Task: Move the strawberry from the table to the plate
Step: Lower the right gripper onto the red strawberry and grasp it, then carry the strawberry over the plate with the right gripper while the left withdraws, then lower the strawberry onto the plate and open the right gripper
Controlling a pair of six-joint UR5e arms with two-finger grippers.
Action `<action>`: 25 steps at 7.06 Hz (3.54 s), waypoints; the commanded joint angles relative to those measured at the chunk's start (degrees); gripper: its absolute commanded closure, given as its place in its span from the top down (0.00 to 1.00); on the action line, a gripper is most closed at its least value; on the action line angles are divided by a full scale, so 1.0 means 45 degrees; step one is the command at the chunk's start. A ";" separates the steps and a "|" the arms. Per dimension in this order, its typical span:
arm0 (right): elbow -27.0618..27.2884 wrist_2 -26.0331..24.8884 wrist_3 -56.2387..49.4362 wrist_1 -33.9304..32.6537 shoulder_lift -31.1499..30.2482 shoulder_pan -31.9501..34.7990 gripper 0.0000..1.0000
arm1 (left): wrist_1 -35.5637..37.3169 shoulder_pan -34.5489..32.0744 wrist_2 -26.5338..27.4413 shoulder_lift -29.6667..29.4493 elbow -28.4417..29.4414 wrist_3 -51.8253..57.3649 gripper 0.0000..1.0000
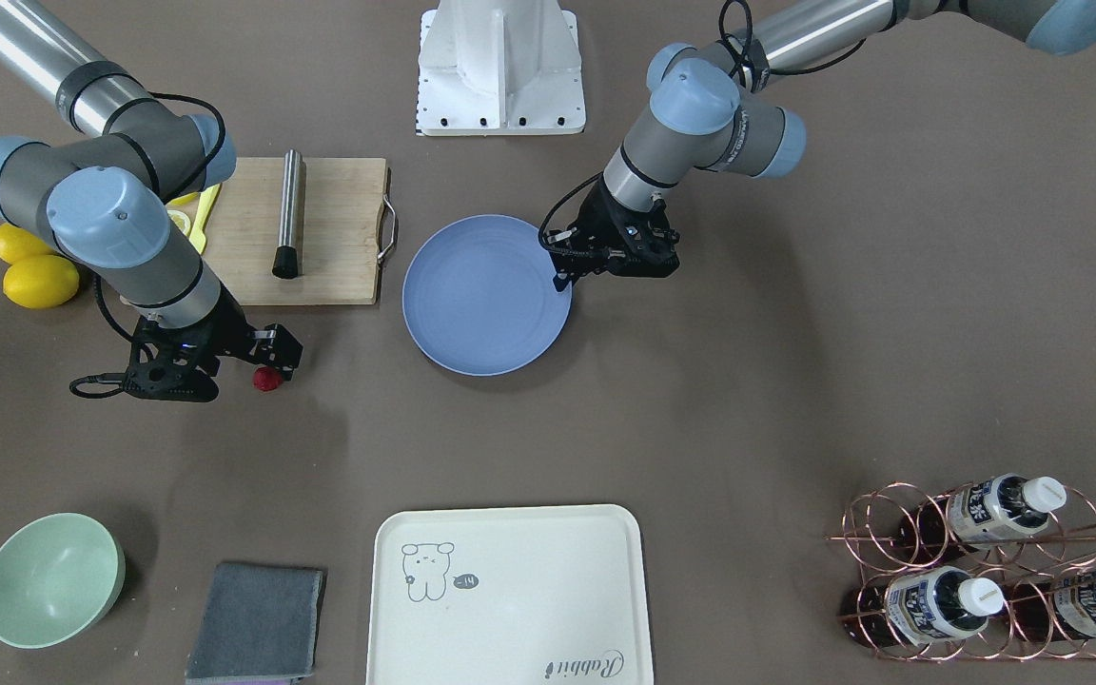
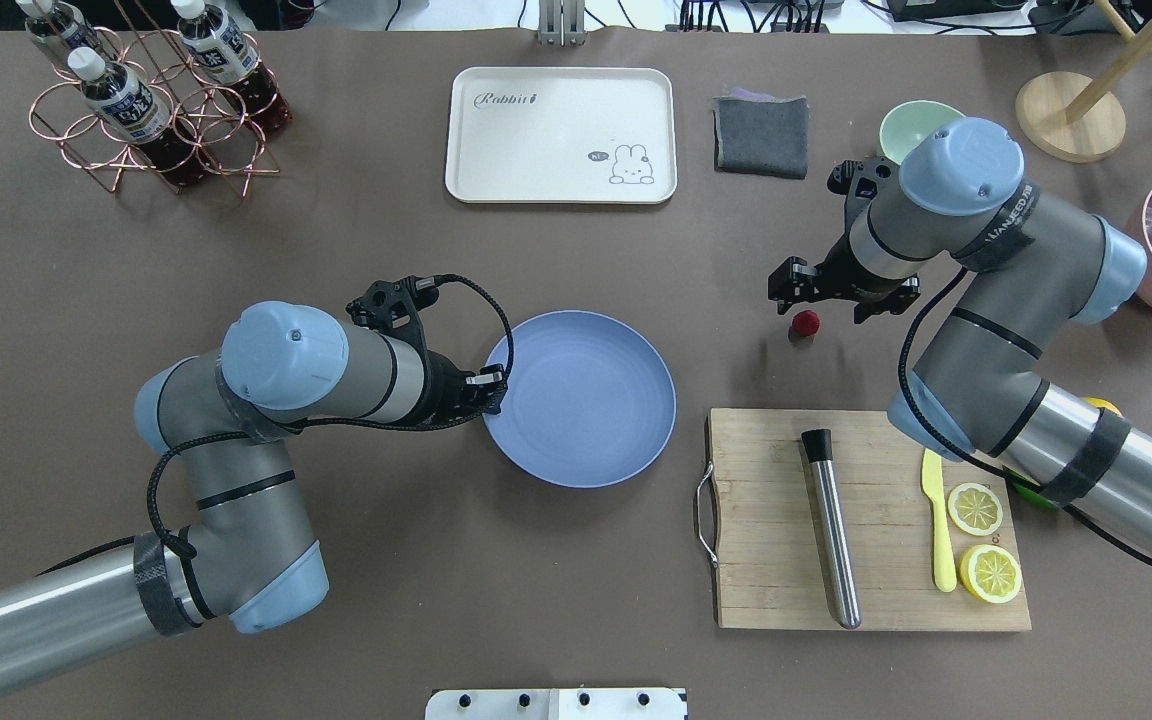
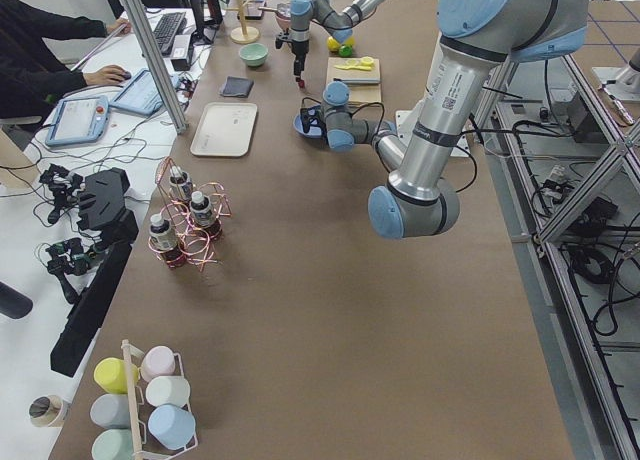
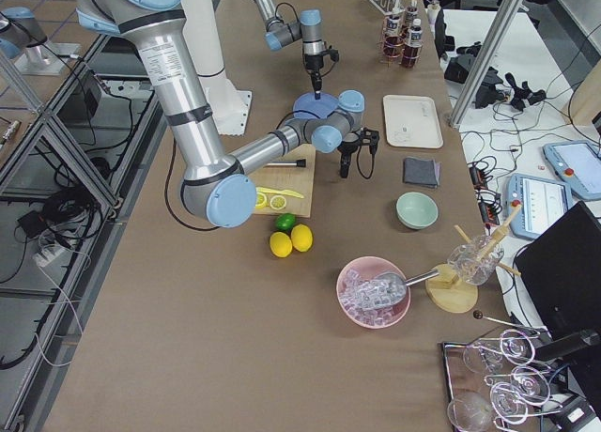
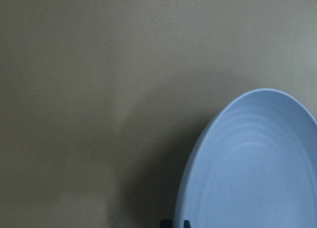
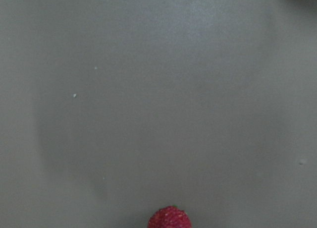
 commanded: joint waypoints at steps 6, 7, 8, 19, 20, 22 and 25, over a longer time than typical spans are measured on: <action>-0.0381 -0.0270 0.0013 -0.0011 -0.0004 -0.0320 0.00 | -0.0310 -0.0259 0.0436 0.0429 -0.0579 0.0063 0.98; -0.0362 -0.0250 -0.0026 0.0009 0.0015 -0.0223 0.00 | -0.0310 -0.0338 0.0533 0.0449 -0.0600 0.0063 0.98; -0.0323 -0.0134 0.0012 -0.0069 0.0248 -0.0048 0.00 | -0.0271 -0.0822 0.0476 0.0450 -0.0581 0.0353 0.98; 0.1788 -0.3388 0.4130 -0.3292 0.3256 -0.4200 0.00 | -0.0681 -0.5141 -0.2024 0.4686 -0.0894 0.8910 0.98; 0.1323 -0.3917 0.4211 -0.3273 0.3625 -0.4554 0.00 | -0.0681 -0.5375 -0.2024 0.4707 -0.0700 0.8911 0.98; -0.0200 -0.4117 0.4270 -0.2127 0.4273 -0.4655 0.00 | -0.0700 -0.5650 -0.2044 0.4785 -0.0269 0.8911 0.98; -0.0595 -0.4214 0.4192 -0.2003 0.4312 -0.4675 0.00 | -0.0915 -0.5651 -0.2044 0.5117 -0.0268 0.8930 0.98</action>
